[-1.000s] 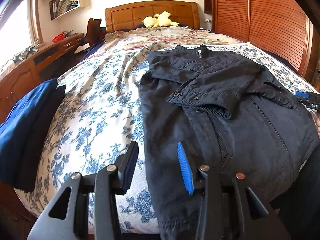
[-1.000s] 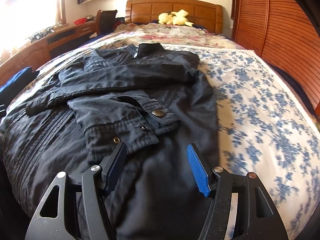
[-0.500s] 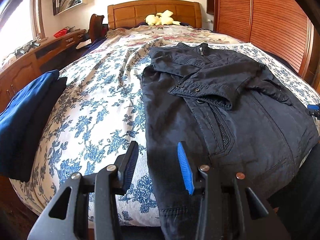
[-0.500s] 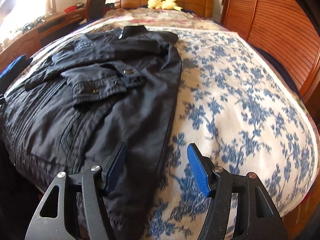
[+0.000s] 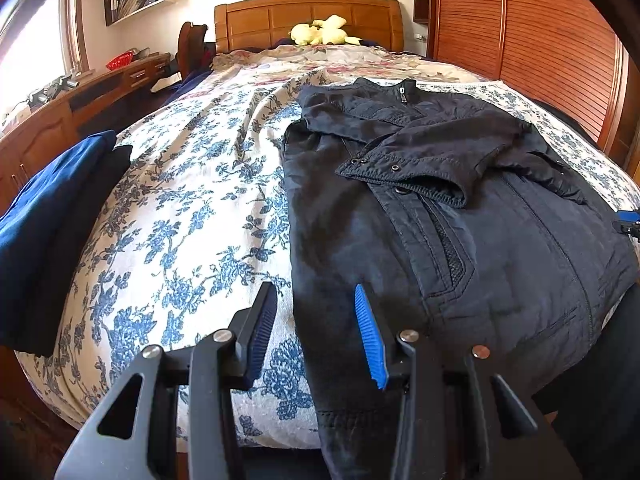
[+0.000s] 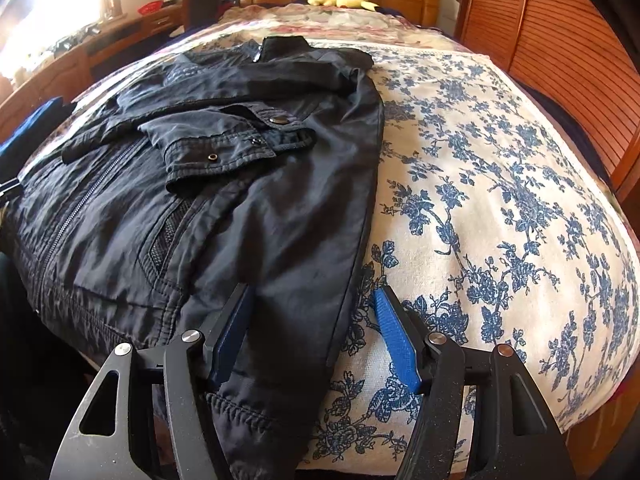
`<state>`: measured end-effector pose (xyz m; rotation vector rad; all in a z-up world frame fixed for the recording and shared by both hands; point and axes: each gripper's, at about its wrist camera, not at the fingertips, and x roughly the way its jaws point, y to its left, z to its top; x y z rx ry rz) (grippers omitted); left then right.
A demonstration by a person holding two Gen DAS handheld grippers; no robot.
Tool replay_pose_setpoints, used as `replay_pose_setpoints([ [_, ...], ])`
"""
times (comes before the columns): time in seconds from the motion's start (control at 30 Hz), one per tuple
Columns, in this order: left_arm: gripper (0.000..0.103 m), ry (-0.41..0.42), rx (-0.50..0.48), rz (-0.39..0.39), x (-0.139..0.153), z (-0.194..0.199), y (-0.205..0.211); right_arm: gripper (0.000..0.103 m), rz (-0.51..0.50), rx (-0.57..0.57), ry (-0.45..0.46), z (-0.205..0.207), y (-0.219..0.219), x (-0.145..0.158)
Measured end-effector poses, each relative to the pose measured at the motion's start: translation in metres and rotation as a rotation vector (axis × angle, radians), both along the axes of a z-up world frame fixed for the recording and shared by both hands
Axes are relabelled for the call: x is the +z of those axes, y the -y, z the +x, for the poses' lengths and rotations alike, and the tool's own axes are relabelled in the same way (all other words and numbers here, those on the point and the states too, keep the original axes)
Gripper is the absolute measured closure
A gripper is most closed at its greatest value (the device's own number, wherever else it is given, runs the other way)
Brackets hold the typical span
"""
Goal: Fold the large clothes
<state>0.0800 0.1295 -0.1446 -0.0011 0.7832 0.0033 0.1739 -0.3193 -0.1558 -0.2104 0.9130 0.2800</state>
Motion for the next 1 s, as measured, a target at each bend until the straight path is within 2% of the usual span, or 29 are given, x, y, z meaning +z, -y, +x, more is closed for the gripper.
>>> replay_pose_setpoints([
  [0.27, 0.064, -0.007, -0.009, -0.01, -0.005, -0.004, 0.0, 0.039, -0.019, -0.011, -0.027, -0.002, 0.003, 0.001],
  [0.4, 0.064, -0.009, -0.008, -0.018, -0.006, -0.004, -0.001, 0.039, 0.04, 0.037, -0.059, -0.004, 0.0, 0.002],
  [0.53, 0.064, -0.013, -0.008, -0.023, -0.006, -0.004, -0.002, 0.053, 0.061, 0.096, -0.054, -0.012, -0.012, 0.006],
  [0.63, 0.064, -0.02, -0.009, -0.029, -0.006, -0.005, -0.002, 0.056, 0.095, 0.106, -0.039, -0.016, -0.017, 0.011],
  [1.0, 0.064, -0.068, -0.035, -0.023, -0.006, -0.029, -0.005, 0.056, 0.033, 0.081, -0.065, -0.03, -0.013, -0.002],
])
